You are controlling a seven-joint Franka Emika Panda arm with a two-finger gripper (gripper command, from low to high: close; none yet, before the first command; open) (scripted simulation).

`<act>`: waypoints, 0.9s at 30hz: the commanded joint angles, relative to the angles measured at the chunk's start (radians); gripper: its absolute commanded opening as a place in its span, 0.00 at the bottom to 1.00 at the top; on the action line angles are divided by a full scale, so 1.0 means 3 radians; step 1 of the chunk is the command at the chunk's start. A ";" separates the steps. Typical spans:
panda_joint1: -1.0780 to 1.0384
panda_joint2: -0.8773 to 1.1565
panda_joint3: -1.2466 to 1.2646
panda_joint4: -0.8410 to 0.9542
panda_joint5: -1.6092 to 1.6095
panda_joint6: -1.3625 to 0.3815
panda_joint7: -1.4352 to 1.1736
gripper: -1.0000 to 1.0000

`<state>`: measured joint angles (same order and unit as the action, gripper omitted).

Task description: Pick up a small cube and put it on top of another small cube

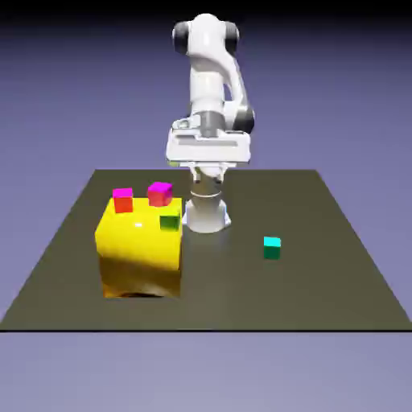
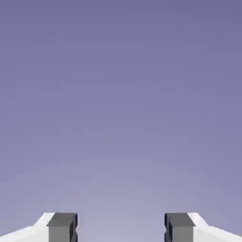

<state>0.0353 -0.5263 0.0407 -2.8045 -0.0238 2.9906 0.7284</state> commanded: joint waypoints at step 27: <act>0.1225 0.2585 0.1301 0.0256 -0.1918 -0.1607 0.0056 0.00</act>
<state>0.4027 0.2491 0.4310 -2.7279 -0.5978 2.5085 0.7442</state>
